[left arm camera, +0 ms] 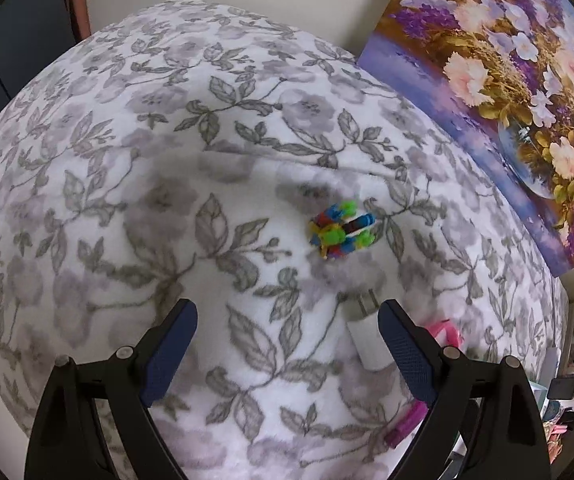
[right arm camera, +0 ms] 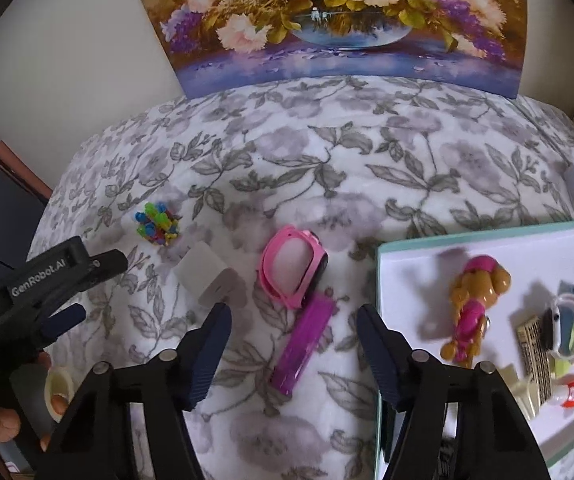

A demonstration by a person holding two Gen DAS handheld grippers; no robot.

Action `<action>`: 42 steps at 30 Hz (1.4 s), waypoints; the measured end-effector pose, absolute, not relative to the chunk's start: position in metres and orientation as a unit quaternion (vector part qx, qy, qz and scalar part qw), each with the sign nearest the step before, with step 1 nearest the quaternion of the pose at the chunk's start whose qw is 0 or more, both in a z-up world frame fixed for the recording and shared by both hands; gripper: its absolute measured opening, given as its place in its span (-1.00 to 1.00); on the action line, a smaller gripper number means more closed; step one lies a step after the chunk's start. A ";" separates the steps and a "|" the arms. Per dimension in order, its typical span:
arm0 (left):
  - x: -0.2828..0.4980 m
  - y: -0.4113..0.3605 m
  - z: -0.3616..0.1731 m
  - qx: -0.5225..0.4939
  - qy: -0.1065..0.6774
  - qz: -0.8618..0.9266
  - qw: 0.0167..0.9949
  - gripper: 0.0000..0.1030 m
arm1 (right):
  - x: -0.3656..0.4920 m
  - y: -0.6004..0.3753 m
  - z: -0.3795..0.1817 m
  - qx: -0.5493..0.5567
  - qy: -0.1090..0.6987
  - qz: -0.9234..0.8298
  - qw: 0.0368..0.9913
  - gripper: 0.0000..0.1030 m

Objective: Organize rigid objects
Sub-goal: 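Lower the left tool onto the colourful building-block toy and close it, then grasp the pink watch with the right tool while the left tool lifts the block toy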

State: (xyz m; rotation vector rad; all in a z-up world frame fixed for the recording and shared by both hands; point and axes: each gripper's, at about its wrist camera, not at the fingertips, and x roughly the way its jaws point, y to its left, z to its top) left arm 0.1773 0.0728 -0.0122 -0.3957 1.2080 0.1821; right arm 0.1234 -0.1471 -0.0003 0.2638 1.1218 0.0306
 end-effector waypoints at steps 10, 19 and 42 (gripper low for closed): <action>0.214 0.070 -0.029 -0.178 0.552 0.088 0.810 0.77 | 0.161 -0.146 -0.024 0.131 0.544 0.006 0.829 0.29; 0.231 0.055 -0.054 -0.162 0.554 0.082 0.812 0.39 | 0.179 -0.134 -0.047 0.112 0.557 0.005 0.823 0.29; 0.207 0.053 -0.003 -0.146 0.527 0.053 0.836 -0.26 | 0.169 -0.137 -0.029 0.115 0.544 0.003 0.831 0.10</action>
